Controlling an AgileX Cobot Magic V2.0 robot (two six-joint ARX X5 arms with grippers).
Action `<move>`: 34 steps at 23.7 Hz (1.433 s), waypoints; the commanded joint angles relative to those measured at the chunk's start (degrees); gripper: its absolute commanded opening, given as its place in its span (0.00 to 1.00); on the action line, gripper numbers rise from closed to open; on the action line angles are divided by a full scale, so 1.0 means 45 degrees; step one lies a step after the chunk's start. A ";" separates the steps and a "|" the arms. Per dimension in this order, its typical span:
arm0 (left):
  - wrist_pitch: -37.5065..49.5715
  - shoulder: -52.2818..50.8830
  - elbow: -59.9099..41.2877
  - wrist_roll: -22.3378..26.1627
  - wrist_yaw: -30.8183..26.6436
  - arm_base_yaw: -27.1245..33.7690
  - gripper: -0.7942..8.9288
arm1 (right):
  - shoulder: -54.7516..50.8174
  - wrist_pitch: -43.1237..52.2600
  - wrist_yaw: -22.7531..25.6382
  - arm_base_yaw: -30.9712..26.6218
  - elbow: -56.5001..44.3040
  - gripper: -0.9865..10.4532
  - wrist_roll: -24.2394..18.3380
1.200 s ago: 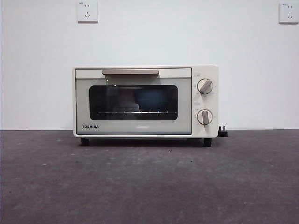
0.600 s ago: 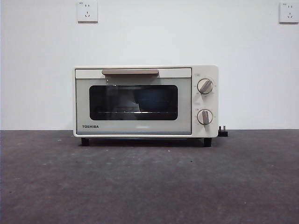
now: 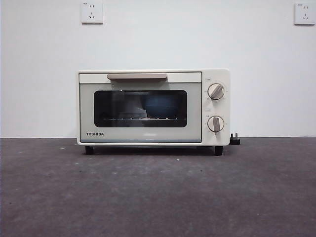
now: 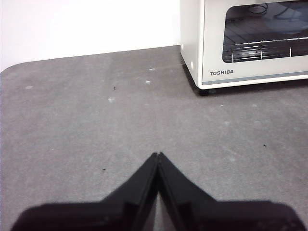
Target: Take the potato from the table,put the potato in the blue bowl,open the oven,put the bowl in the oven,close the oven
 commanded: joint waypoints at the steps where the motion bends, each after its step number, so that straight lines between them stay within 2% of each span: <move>1: 0.0151 0.0005 -0.0112 -0.0087 -0.0019 0.0044 0.08 | -0.0510 0.1865 -0.0121 -0.1535 -0.1331 0.09 -0.2424; 3: 0.0151 0.0005 -0.0112 -0.0083 -0.0024 0.0044 0.08 | -0.1549 0.5532 -0.0860 -0.3109 -0.3546 0.09 -0.2997; 6: 0.0151 0.0005 -0.0112 -0.0087 -0.0024 0.0044 0.08 | -0.3011 1.1089 -0.4313 -0.5119 -0.6946 0.09 -0.4153; 8: 0.0151 0.0005 -0.0112 -0.0087 -0.0024 0.0044 0.08 | -0.3730 1.3454 -0.6139 -0.6241 -0.8728 0.09 -0.5032; 9: 0.0151 0.0005 -0.0112 -0.0083 -0.0024 0.0044 0.08 | -0.3963 1.3935 -0.6431 -0.6552 -0.9287 0.09 -0.5144; 19: 0.0151 0.0005 -0.0112 -0.0083 -0.0024 0.0044 0.08 | -0.5775 1.4630 -0.6484 -0.9243 -1.3231 0.09 -0.4765; 22: 0.0151 0.0005 -0.0112 -0.0087 -0.0024 0.0044 0.08 | -0.6164 1.3614 -0.6373 -0.9870 -1.3381 0.09 -0.4609; 27: 0.0151 0.0039 -0.0112 -0.0087 -0.0019 0.0044 0.08 | -0.6173 1.2080 -0.5712 -1.0078 -1.3381 0.09 -0.4838; 34: 0.0151 0.0107 -0.0112 -0.0087 -0.0024 0.0044 0.08 | -0.6173 1.2084 -0.5697 -1.0069 -1.3381 0.09 -0.4906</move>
